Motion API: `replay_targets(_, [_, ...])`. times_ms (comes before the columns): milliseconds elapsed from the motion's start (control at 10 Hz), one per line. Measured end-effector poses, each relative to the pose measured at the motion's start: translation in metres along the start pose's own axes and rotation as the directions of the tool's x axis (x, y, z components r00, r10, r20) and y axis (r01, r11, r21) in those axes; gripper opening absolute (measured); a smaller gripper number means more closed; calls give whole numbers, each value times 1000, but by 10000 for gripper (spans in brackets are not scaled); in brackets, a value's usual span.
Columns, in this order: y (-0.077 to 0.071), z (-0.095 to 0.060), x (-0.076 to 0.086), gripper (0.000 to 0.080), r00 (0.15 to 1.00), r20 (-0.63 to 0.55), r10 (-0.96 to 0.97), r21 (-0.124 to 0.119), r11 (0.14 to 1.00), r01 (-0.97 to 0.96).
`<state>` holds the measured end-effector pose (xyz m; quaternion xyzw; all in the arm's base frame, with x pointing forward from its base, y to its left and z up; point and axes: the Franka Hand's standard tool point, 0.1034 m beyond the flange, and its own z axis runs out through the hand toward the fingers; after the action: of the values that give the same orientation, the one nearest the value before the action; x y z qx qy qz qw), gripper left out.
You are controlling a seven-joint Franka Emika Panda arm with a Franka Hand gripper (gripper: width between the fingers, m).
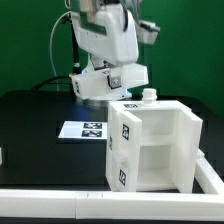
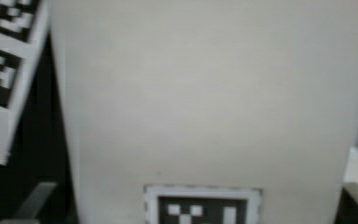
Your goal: Assemble cabinet
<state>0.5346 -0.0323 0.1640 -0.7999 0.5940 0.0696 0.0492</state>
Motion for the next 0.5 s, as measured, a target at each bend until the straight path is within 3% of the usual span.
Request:
replay_targets(200, [7, 10, -4, 558, 1000, -4, -15, -7, 1000, 15])
replay_targets(400, [7, 9, -6, 558, 1000, -3, -24, -16, 1000, 24])
replay_targets(500, [5, 0, -15, 558, 997, 19, -72, -76, 994, 73])
